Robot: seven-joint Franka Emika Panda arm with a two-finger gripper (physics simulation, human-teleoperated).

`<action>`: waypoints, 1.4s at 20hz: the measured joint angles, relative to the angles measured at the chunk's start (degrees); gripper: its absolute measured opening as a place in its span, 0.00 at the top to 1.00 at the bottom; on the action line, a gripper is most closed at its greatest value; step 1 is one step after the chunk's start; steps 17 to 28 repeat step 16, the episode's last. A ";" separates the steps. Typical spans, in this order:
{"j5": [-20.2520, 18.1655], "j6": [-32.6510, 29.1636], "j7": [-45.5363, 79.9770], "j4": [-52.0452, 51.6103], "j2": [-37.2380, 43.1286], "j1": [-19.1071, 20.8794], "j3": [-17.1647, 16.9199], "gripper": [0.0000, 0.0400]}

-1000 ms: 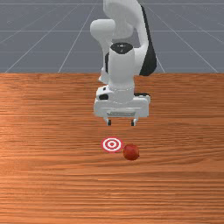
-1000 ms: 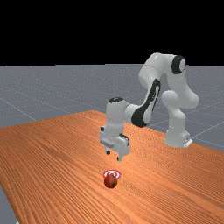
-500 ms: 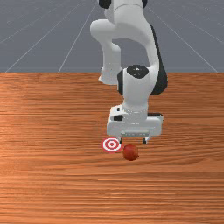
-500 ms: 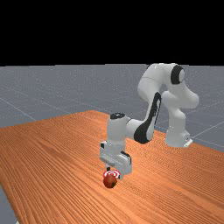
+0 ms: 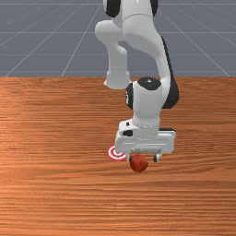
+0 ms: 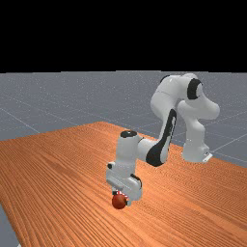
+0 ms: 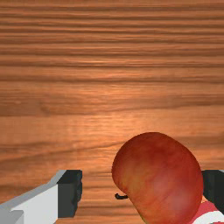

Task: Pick the apple to the marker

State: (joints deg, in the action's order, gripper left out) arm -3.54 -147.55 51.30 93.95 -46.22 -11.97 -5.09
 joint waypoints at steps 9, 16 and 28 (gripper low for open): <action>0.03 0.04 0.74 0.37 -1.99 -0.20 0.10 0.24; -0.79 -0.39 1.24 11.53 4.09 3.80 -3.91 0.24; -0.79 -0.39 1.24 11.53 4.09 3.80 -3.91 0.24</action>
